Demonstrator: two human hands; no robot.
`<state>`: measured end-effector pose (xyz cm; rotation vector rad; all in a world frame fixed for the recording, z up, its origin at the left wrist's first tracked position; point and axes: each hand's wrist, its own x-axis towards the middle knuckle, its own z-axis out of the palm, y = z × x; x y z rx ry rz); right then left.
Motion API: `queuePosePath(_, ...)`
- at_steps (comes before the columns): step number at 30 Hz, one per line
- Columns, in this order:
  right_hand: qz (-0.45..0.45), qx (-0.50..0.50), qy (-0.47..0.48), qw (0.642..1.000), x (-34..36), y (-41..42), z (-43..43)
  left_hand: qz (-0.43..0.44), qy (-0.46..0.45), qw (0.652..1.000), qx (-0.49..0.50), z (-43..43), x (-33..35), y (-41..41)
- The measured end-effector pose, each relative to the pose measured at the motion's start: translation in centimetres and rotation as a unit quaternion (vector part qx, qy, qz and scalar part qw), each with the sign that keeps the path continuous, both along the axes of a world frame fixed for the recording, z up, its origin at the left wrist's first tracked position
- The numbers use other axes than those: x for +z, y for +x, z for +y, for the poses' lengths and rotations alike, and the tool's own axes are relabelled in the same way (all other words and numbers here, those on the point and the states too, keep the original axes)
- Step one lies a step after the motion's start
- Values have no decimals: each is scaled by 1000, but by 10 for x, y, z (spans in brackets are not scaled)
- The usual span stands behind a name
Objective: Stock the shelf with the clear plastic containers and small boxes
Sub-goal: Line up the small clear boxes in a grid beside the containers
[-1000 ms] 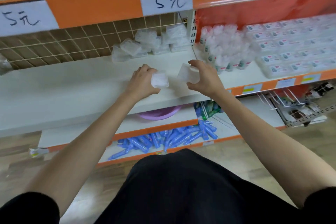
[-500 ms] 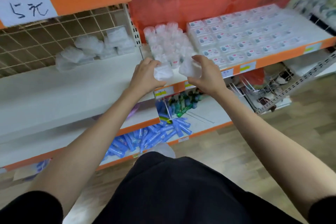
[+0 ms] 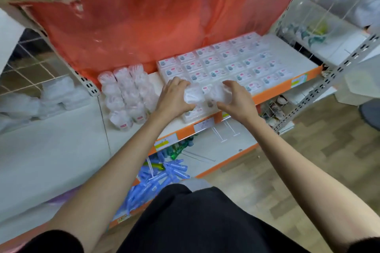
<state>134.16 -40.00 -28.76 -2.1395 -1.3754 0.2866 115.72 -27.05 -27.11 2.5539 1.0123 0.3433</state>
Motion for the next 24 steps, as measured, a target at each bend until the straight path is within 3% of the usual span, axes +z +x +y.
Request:
queuePosePath(13, 41, -12, -61, 997, -1, 164, 36, 39, -42, 998, 16, 23, 9, 139)
queuePosePath(24, -10, 123, -167, 978, -21, 262, 56, -6, -96, 984, 152, -2, 1, 214)
